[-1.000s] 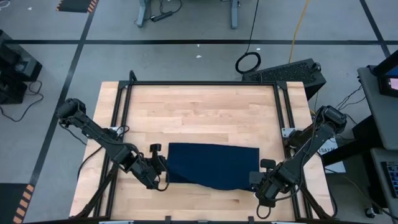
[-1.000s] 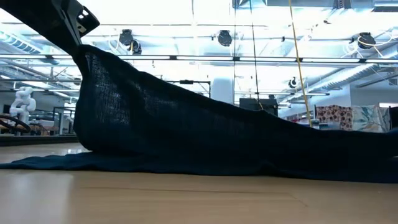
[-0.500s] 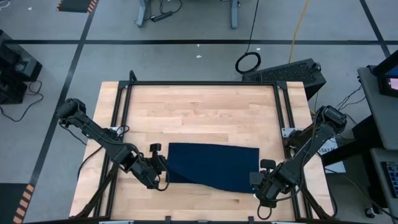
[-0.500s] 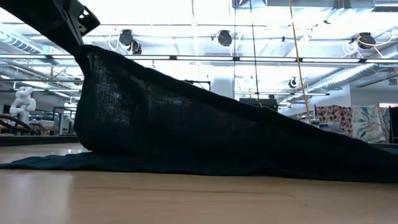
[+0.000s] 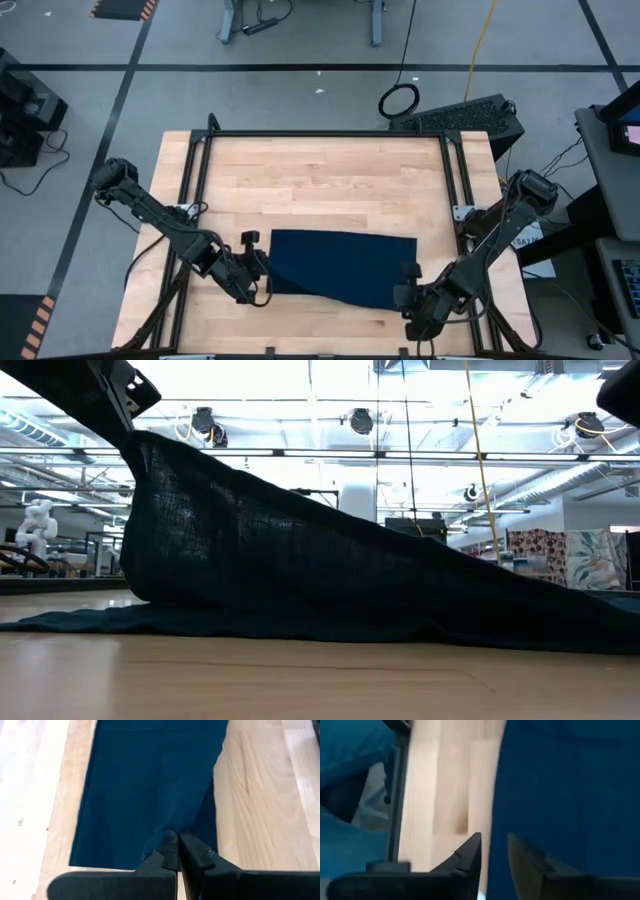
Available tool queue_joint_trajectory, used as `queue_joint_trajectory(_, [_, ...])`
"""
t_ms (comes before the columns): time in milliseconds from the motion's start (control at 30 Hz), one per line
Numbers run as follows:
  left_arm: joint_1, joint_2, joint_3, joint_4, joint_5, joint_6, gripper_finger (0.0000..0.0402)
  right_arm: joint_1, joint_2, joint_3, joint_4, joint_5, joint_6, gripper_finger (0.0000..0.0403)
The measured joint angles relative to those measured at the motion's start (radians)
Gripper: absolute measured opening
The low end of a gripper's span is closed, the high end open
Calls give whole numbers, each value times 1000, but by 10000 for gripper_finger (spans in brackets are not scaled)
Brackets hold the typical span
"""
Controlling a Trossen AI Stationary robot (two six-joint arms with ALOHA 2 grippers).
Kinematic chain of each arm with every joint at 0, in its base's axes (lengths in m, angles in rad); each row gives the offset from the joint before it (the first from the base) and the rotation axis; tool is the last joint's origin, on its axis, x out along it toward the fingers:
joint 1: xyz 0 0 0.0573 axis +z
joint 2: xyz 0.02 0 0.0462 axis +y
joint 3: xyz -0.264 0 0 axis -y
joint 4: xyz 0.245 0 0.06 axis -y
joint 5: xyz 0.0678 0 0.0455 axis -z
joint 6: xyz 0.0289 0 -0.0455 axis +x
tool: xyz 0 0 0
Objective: Roll towel into tight, uniform cylinder
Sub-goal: Roll the blue cloth napkin
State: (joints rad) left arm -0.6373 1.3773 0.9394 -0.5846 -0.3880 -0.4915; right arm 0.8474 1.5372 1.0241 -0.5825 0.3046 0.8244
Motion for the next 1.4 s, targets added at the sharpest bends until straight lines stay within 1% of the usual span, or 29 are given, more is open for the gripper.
queue_joint_trajectory(133, [0,0,0,0,30,8,6,0,0,-48,86,14,-21,58])
queue_joint_trajectory(233, [0,0,0,0,33,8,22,0,0,-75,118,13,-21,47])
queue_joint_trajectory(400, [0,17,0,0,64,7,87,0,0,-89,131,15,-24,41])
queue_joint_trajectory(567, [0,41,0,0,66,0,160,0,0,-89,131,50,-34,40])
queue_joint_trajectory(633, [0,48,0,1,67,-2,180,0,0,-89,131,63,-34,40])
queue_joint_trajectory(700, [-5,57,0,1,84,-24,192,0,0,-89,131,64,-33,40])
queue_joint_trajectory(800, [-34,74,0,20,107,-51,194,0,0,-89,142,65,-28,40])
queue_joint_trajectory(900, [-88,105,0,72,114,-53,186,0,0,-89,157,68,-28,40])
queue_joint_trajectory(967, [-125,135,0,125,116,-53,176,0,0,-89,158,90,-31,40])
queue_joint_trajectory(1067, [-170,191,0,144,119,-73,159,0,0,-89,159,135,-51,40])
queue_joint_trajectory(1233, [-190,292,0,154,100,-106,138,-1,0,-89,178,177,-90,40])
queue_joint_trajectory(1400, [-185,359,0,164,82,-105,134,-2,0,-90,221,203,-122,40])
